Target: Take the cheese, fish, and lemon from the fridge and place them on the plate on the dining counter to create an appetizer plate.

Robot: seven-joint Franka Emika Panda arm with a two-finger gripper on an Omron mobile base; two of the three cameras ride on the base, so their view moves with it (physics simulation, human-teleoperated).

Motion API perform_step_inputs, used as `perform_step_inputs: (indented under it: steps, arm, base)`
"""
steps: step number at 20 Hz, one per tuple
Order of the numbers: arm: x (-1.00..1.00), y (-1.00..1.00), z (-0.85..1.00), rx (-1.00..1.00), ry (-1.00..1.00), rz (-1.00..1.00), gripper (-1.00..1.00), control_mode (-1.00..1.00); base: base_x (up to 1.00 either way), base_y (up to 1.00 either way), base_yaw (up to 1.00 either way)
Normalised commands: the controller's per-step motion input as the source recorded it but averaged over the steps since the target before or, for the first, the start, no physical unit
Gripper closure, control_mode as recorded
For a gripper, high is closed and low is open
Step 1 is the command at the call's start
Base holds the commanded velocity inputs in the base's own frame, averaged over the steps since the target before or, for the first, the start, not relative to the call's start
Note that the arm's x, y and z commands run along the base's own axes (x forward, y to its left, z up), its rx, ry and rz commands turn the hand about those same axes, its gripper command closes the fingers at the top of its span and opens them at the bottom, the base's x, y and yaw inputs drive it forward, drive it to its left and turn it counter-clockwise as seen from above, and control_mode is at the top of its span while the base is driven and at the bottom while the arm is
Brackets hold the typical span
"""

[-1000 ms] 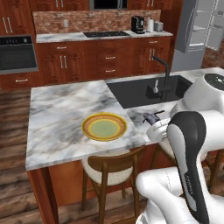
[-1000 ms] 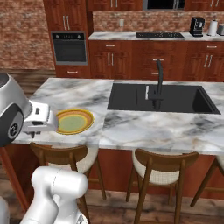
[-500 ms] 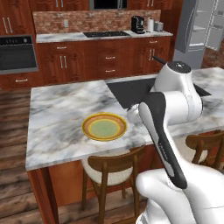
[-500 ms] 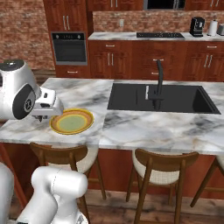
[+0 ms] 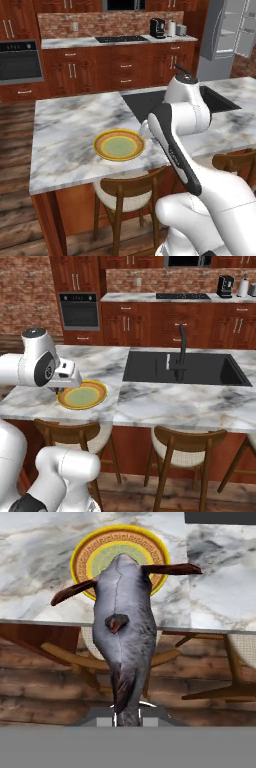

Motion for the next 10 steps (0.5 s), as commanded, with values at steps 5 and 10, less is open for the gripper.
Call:
perform_step_inputs:
  steps: [5, 10]
  arm:
    - [0.36, 0.00, -0.52, -0.01, 0.02, -0.03, 1.00, -1.00]
    - [0.45, 0.00, -0.35, 0.00, 0.02, -0.04, 1.00, -1.00]
  base:
    - [0.00, 0.00, 0.00]
    - [0.00, 0.00, 0.00]
